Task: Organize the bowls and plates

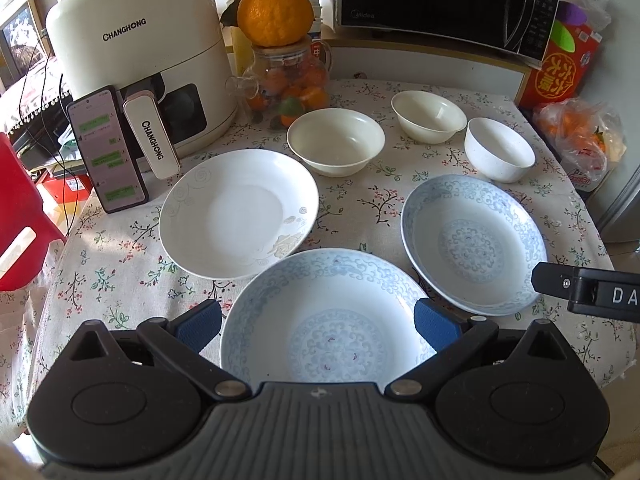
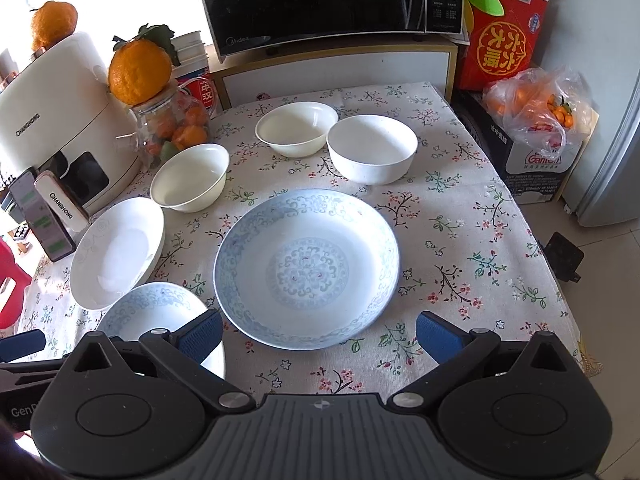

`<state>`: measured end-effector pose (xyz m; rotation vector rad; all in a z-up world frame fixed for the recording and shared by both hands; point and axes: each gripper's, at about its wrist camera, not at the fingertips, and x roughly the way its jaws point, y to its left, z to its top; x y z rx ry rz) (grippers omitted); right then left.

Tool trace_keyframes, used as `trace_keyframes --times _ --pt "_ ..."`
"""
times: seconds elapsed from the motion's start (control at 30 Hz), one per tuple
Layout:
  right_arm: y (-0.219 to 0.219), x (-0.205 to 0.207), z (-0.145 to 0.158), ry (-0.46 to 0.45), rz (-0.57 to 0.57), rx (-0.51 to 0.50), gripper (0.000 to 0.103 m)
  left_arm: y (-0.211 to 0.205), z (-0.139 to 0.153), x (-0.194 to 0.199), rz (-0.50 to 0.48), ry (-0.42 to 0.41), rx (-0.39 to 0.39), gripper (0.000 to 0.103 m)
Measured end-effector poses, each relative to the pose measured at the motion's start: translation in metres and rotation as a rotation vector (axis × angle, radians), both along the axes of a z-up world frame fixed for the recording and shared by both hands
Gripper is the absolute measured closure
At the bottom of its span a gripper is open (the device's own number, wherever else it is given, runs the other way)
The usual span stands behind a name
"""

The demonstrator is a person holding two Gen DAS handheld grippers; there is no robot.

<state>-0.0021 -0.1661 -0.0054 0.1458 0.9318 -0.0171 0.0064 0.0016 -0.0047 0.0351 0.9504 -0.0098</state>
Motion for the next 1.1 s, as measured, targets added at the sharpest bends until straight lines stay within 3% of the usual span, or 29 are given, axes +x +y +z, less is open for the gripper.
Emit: trace_keyframes --times 0.17,0.4,0.67,0.77,0.87,1.1 --pt "-0.026 0.017 -0.013 0.058 -0.071 0.092 0.004 -0.004 -0.004 0.016 -0.045 -0.036 0.015 0.000" --pt "-0.055 0.043 -0.030 0.141 -0.130 0.253 0.004 -0.011 -0.014 0.043 -0.109 -0.072 0.026 0.008" --pt "-0.082 0.062 -0.038 0.148 -0.214 0.354 0.010 -0.014 -0.027 0.070 -0.145 -0.032 -0.094 0.015" --pt "-0.091 0.068 -0.045 0.160 -0.256 0.389 0.012 -0.018 -0.034 0.080 -0.158 -0.008 -0.147 0.023" --pt "-0.096 0.070 -0.055 0.174 -0.284 0.427 0.019 -0.022 -0.043 0.090 -0.173 0.009 -0.187 0.031" --pt "-0.101 0.074 -0.081 0.242 -0.334 0.481 0.061 -0.028 -0.063 0.105 -0.170 0.075 -0.221 0.062"
